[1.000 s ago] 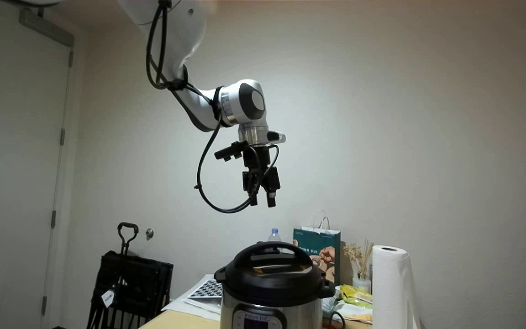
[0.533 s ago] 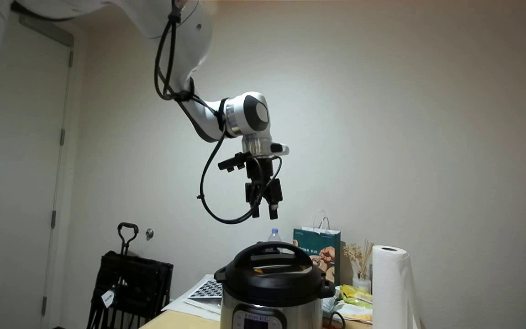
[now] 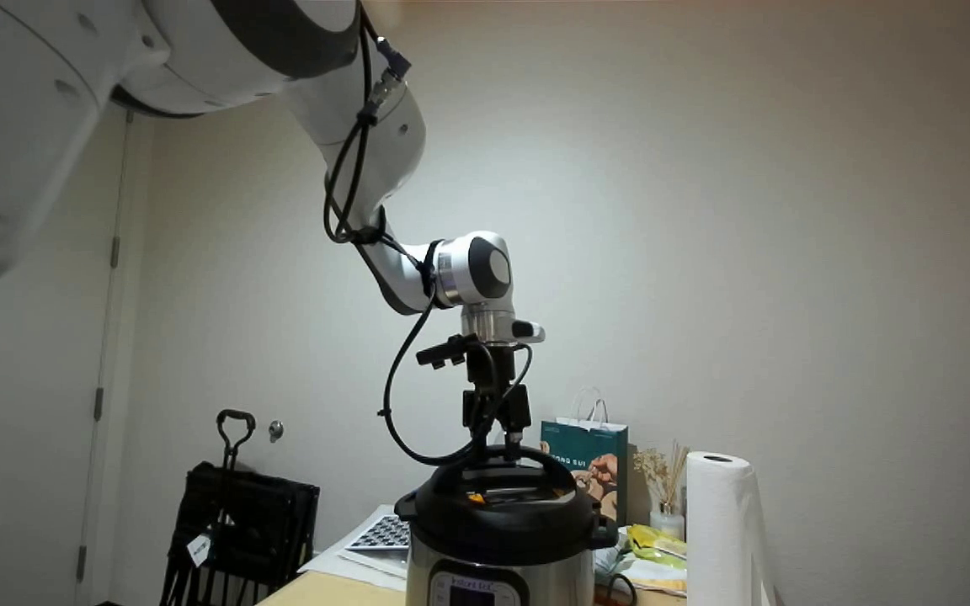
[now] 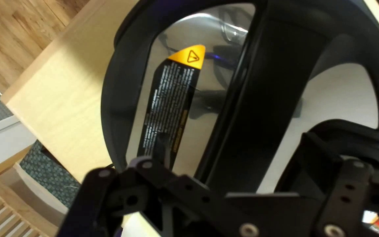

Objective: Remove the lid from the cooker

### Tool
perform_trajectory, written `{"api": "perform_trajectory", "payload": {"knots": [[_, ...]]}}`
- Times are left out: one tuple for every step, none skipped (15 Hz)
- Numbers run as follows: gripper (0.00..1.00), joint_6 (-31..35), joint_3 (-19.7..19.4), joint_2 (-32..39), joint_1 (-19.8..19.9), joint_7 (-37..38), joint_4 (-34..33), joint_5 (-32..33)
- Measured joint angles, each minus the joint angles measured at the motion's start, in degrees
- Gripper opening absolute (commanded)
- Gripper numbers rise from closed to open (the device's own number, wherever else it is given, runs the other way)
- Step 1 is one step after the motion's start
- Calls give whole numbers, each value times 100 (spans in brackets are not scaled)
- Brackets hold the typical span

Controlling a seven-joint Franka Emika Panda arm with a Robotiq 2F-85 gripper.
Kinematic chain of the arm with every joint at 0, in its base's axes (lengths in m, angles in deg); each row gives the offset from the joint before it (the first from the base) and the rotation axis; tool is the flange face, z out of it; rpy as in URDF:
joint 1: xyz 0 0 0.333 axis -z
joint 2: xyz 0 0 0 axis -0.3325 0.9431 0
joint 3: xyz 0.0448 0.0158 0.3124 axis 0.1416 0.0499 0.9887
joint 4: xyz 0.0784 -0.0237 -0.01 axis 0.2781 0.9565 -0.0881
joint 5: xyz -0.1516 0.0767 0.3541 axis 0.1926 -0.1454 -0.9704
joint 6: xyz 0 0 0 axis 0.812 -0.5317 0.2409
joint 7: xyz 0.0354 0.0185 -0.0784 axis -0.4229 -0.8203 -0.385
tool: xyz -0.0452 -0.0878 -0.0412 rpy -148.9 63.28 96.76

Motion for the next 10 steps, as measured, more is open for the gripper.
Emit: {"api": "perform_trajectory", "payload": {"knots": [[67,0,0,2,-6,0,-1,0],[61,0,0,2,-14,0,-1,0],[53,0,0,3,-19,0,-2,2],[47,0,0,3,-20,0,-2,3],[40,0,1,3,-21,0,-3,3],[34,0,1,3,-21,-1,-3,3],[28,0,1,3,-20,-6,-4,1],[21,27,7,3,-20,-9,-7,-27],[19,42,12,3,-20,-9,-10,-64],[19,49,2,3,-12,8,-12,-117]]}}
